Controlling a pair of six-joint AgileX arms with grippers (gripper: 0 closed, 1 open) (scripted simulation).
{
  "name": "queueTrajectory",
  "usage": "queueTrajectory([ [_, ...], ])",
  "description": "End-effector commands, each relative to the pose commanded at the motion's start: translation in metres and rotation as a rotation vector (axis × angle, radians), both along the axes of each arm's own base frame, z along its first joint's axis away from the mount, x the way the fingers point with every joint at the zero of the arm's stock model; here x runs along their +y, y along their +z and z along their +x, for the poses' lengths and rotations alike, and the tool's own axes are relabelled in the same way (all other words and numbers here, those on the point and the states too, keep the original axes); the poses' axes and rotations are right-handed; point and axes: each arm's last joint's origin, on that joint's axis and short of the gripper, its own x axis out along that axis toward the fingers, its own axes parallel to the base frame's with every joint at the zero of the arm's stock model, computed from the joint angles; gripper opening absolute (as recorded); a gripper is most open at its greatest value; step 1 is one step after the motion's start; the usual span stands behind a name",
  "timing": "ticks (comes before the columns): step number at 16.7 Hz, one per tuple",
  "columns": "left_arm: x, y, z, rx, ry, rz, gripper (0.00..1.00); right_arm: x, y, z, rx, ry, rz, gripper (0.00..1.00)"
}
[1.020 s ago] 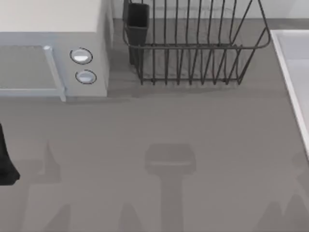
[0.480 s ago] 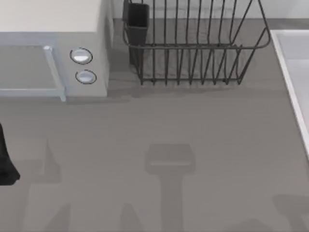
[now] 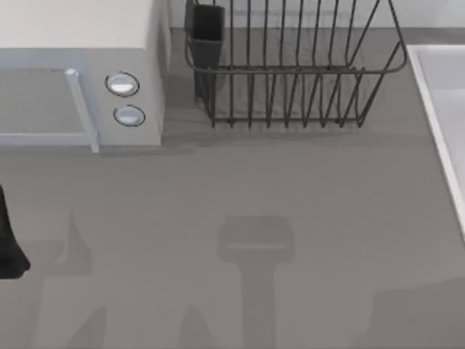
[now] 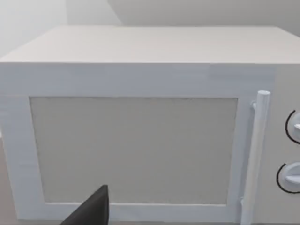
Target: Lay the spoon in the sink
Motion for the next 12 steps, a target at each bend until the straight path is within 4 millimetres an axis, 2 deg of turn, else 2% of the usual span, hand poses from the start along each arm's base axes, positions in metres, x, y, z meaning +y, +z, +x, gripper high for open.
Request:
queueTrajectory([
  [3, 0.0, 0.0, 0.0, 0.0, 0.0, 0.0, 1.0, -0.004, 0.002, 0.005, 0.022, 0.058, 0.005, 1.0],
  [9, 0.0, 0.0, 0.0, 0.0, 0.0, 0.0, 1.0, -0.003, 0.001, 0.005, 0.02, 0.061, 0.005, 1.0],
  [12, 0.0, 0.0, 0.0, 0.0, 0.0, 0.0, 1.0, -0.004, -0.015, 0.007, 0.026, 0.058, 0.006, 1.0],
])
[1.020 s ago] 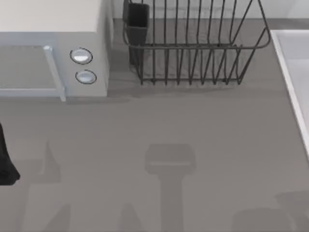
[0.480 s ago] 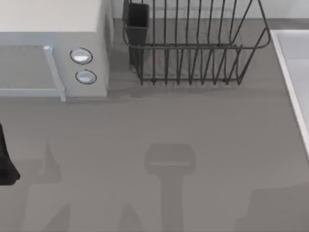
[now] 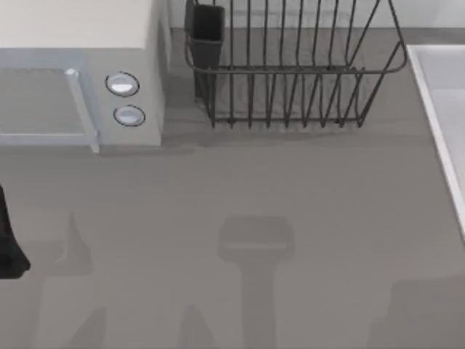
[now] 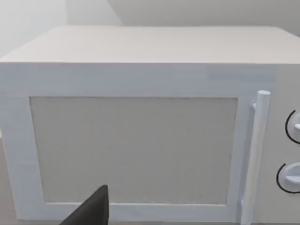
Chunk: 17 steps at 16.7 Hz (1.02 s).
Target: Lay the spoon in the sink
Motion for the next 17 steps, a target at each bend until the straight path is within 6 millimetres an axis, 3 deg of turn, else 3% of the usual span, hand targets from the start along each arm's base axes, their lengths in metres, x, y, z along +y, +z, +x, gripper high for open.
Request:
queueTrajectory([
  [7, 0.0, 0.0, 0.0, 0.0, 0.0, 0.0, 1.0, -0.001, -0.072, 0.001, -0.009, 0.0, -0.003, 1.0],
  [13, 0.0, 0.0, 0.0, 0.0, 0.0, 0.0, 1.0, 0.0, -0.083, -0.002, -0.004, 0.0, -0.001, 1.0],
  [17, 0.0, 0.0, 0.0, 0.0, 0.0, 0.0, 1.0, 0.0, -0.083, -0.002, -0.004, 0.0, -0.001, 0.7],
])
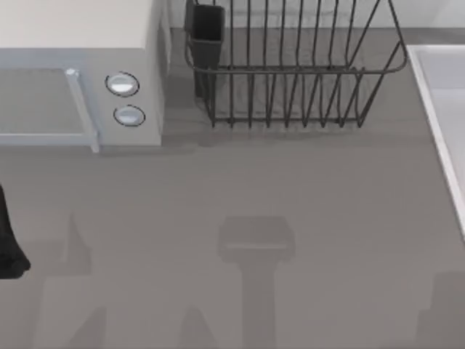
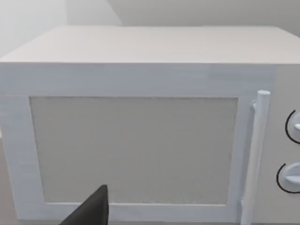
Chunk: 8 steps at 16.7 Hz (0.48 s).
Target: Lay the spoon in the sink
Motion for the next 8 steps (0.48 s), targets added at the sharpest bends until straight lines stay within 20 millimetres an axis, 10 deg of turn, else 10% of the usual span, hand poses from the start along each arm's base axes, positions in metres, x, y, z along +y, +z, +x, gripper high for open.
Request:
queueTrajectory([
  [8, 0.0, 0.0, 0.0, 0.0, 0.0, 0.0, 1.0, 0.0, 0.0, 0.0, 0.0, 0.0, 0.0, 0.1],
])
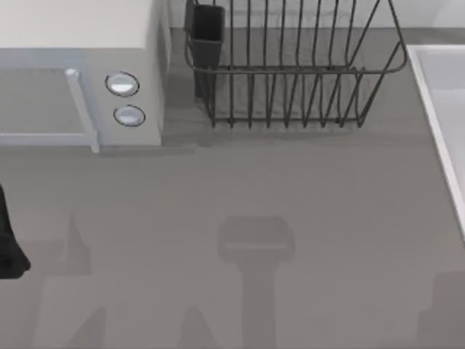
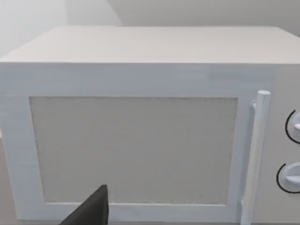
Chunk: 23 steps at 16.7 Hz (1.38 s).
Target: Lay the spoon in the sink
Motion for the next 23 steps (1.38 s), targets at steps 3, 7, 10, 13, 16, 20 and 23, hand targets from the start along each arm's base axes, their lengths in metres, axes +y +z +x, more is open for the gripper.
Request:
queueTrajectory([
  [3, 0.0, 0.0, 0.0, 0.0, 0.0, 0.0, 1.0, 0.0, 0.0, 0.0, 0.0, 0.0, 0.0, 0.0],
  [7, 0.0, 0.0, 0.0, 0.0, 0.0, 0.0, 1.0, 0.0, 0.0, 0.0, 0.0, 0.0, 0.0, 0.0],
  [10, 0.0, 0.0, 0.0, 0.0, 0.0, 0.0, 1.0, 0.001, 0.022, 0.002, -0.02, -0.023, -0.034, 0.0],
  [13, 0.0, 0.0, 0.0, 0.0, 0.0, 0.0, 1.0, 0.0, 0.031, 0.005, -0.025, -0.015, -0.037, 0.0],
  [16, 0.0, 0.0, 0.0, 0.0, 0.0, 0.0, 1.0, -0.001, 0.057, 0.008, -0.016, -0.006, -0.035, 0.0],
  [20, 0.0, 0.0, 0.0, 0.0, 0.0, 0.0, 1.0, 0.0, 0.1, 0.005, 0.004, -0.013, -0.027, 0.0],
  [23, 0.0, 0.0, 0.0, 0.0, 0.0, 0.0, 1.0, 0.001, 0.121, 0.002, -0.019, -0.023, -0.034, 0.0],
])
